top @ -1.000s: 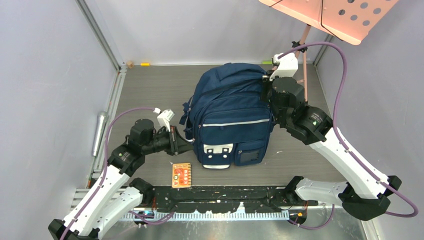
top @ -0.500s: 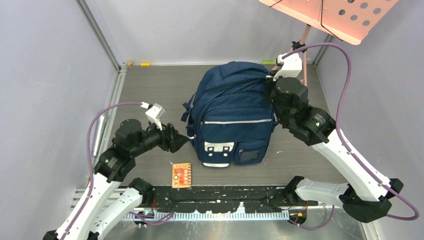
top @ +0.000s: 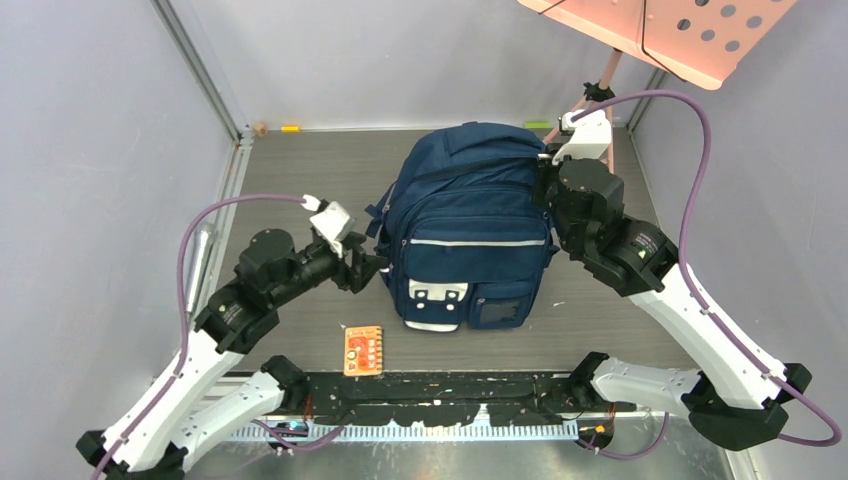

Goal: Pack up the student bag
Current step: Zip the student bag at the center of the board, then adjust the student bag at the center of the board.

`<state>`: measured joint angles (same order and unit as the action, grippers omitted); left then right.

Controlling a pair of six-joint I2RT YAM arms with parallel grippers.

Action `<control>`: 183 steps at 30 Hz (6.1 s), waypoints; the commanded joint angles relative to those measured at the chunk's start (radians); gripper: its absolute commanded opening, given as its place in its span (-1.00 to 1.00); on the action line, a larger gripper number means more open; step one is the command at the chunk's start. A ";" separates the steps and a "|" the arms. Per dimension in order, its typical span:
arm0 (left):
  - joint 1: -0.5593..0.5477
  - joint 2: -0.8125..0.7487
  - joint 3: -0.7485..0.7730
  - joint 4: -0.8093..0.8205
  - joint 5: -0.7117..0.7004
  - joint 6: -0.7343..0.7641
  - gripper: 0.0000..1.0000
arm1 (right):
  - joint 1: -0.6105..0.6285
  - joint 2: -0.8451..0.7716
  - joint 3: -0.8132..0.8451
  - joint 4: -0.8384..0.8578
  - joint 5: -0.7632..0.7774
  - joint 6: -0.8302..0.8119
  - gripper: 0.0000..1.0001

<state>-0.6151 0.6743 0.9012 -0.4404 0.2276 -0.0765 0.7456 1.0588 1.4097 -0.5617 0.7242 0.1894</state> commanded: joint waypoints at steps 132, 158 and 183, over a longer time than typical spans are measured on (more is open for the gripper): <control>-0.431 0.077 0.267 0.024 -0.419 -0.154 -0.28 | -0.026 -0.018 0.068 -0.112 -0.099 -0.070 -0.13; -0.087 0.313 0.390 0.082 -0.277 -0.289 0.75 | -0.026 0.071 -0.035 0.028 -0.311 -0.070 -0.99; 0.072 0.402 0.282 0.222 0.251 -0.408 0.08 | -0.026 0.174 0.029 0.064 -0.333 -0.092 -0.99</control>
<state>-0.5411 1.0622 1.1866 -0.2535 0.3164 -0.4923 0.7094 1.1645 1.4139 -0.4652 0.4679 0.0975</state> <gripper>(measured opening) 0.651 0.061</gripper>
